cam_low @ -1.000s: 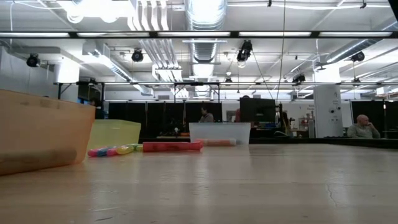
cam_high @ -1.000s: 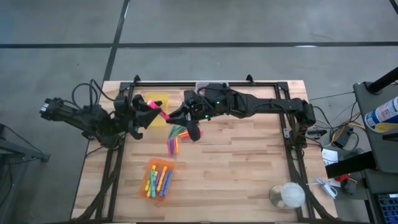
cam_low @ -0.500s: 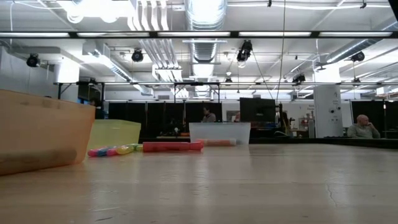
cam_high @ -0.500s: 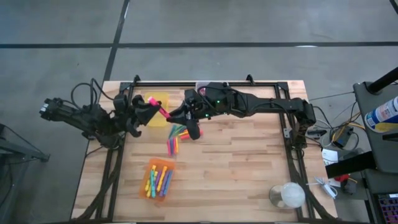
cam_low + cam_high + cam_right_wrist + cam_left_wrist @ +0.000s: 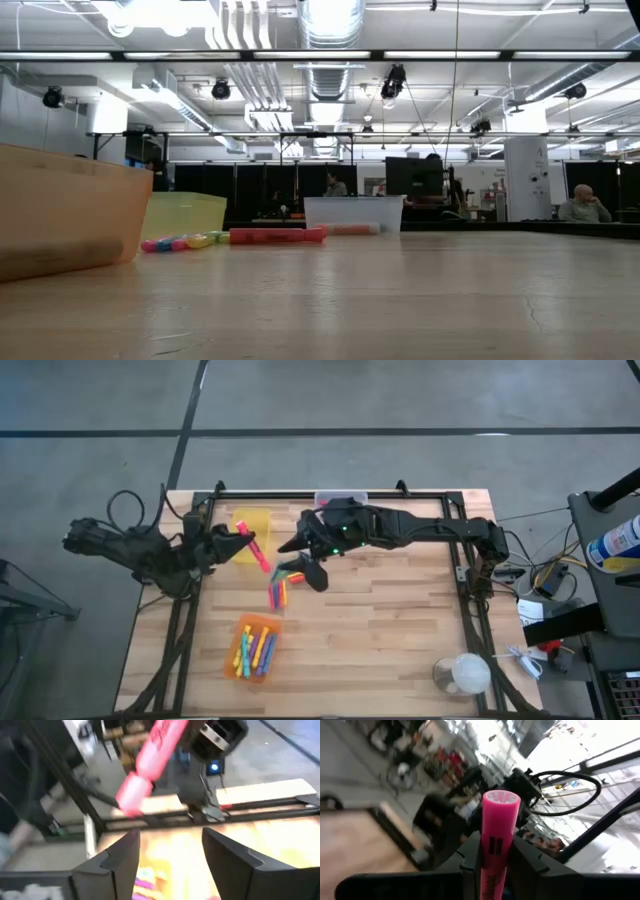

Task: Pick & Place Markers
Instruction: Put the pink highlighter into the orange bin

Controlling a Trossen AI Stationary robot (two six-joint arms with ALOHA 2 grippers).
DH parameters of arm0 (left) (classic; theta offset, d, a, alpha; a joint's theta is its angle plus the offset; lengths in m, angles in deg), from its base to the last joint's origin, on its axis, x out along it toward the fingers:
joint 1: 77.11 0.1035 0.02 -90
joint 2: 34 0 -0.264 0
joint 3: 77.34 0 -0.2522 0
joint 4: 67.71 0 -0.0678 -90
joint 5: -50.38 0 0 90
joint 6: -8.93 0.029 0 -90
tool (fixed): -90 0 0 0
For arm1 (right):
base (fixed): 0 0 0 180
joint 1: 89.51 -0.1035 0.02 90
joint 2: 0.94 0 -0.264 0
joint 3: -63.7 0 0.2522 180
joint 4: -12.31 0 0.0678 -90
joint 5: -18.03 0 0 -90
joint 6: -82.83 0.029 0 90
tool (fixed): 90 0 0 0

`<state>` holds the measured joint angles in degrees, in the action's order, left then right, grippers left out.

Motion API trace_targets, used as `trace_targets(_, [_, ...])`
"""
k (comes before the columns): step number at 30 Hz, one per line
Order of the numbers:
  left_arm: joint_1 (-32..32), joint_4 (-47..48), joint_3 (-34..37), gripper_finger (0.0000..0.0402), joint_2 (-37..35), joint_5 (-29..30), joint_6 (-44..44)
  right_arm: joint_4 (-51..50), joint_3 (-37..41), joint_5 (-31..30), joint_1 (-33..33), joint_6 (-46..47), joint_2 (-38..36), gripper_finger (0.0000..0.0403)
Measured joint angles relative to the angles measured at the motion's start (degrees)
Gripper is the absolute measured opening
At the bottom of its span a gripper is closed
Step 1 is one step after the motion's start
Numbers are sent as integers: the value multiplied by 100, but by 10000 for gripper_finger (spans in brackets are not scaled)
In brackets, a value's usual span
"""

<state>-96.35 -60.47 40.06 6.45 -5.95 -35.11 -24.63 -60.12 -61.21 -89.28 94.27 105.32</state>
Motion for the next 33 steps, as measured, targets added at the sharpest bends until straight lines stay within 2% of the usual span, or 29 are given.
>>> trace_targets(4, [-38, 843, 0, 68, -201, -239, -880, -504, 0, -16, 4, -494, -2, 226])
trace_targets(10, [-40, 2444, 0, 68, -347, -1243, -2565, -1092, 2, -45, 19, -701, -4, 226])
trace_targets(20, [-164, 4969, 26, 68, 314, -2612, -4342, -1142, 2, -176, 117, -842, -11, 224])
trace_targets(28, [-261, 5069, 35, 68, 1307, -3691, -4606, -1139, 2, -183, 219, -905, -11, 221])
trace_targets(33, [-572, 5049, 35, 68, 2074, -4326, -4761, -1137, 2, -190, 282, -918, -11, 221])
